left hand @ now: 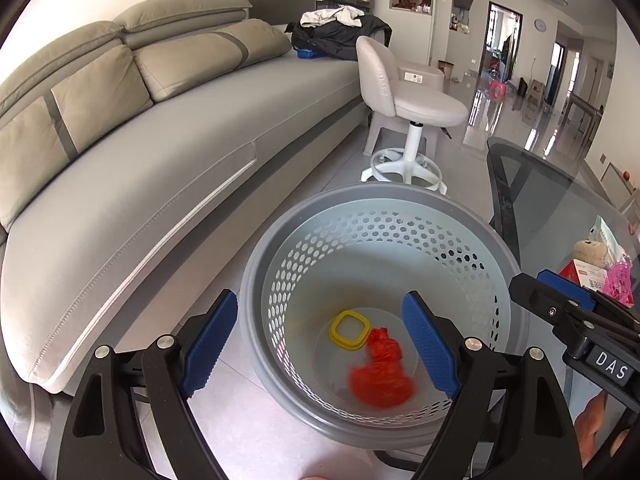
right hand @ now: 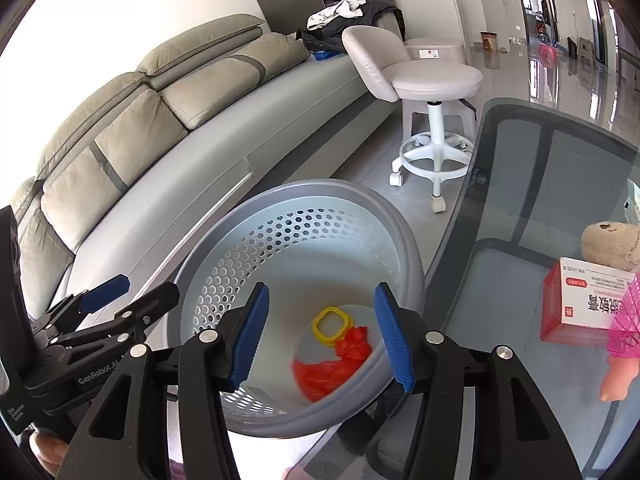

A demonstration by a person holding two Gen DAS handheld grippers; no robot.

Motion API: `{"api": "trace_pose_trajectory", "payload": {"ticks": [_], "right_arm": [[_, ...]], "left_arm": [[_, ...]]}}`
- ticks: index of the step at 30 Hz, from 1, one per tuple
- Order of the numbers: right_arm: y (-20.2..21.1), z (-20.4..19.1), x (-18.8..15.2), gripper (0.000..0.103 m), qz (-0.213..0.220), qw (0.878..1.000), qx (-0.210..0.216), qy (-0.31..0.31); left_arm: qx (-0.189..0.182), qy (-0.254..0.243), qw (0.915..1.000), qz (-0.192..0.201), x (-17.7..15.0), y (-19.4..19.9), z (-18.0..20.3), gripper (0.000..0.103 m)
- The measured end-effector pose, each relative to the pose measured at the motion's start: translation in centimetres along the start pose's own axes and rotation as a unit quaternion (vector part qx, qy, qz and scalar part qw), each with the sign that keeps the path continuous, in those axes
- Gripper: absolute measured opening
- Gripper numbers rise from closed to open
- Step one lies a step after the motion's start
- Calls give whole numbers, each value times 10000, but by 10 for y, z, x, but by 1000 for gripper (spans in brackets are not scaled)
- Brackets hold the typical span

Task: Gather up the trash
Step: 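Move the right tool back to the table and grasp the pink shuttlecock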

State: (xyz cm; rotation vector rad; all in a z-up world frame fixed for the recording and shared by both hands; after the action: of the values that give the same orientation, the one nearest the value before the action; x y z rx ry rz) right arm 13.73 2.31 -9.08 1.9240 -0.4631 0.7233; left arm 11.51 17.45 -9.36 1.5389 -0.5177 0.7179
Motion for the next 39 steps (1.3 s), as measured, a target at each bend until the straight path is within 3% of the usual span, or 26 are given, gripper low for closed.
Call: {"api": "trace_pose_trajectory", "payload": {"ticks": [11, 20, 28, 39], "right_arm": [[25, 21, -7, 53, 91, 9997, -132, -170], [79, 54, -2, 55, 581, 9968, -534, -145], [142, 116, 4, 59, 1098, 9880, -1081, -139], [180, 201, -24, 60, 847, 9813, -1718, -189]], "left_arm": [[-30, -211, 9996, 189, -2, 17, 19, 83], [-388, -473, 9974, 380, -4, 38, 64, 83], [-779, -722, 9936, 372, -6, 48, 116, 83], [-1279, -913, 9859, 566, 5, 59, 200, 85]]}}
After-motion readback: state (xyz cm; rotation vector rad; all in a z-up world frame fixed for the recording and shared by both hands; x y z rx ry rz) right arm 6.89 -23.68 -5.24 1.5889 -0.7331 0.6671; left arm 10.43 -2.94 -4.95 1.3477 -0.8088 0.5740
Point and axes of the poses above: each gripper's, at about its wrist camera, not at the fingertips, and y roughly against the way its jaws point, z to its right, x to its top, the point moved 9 cm from there along -y, roughly the way its jaws point, and after that the axes turned 3 degrees about z, right-handed, at the moved point
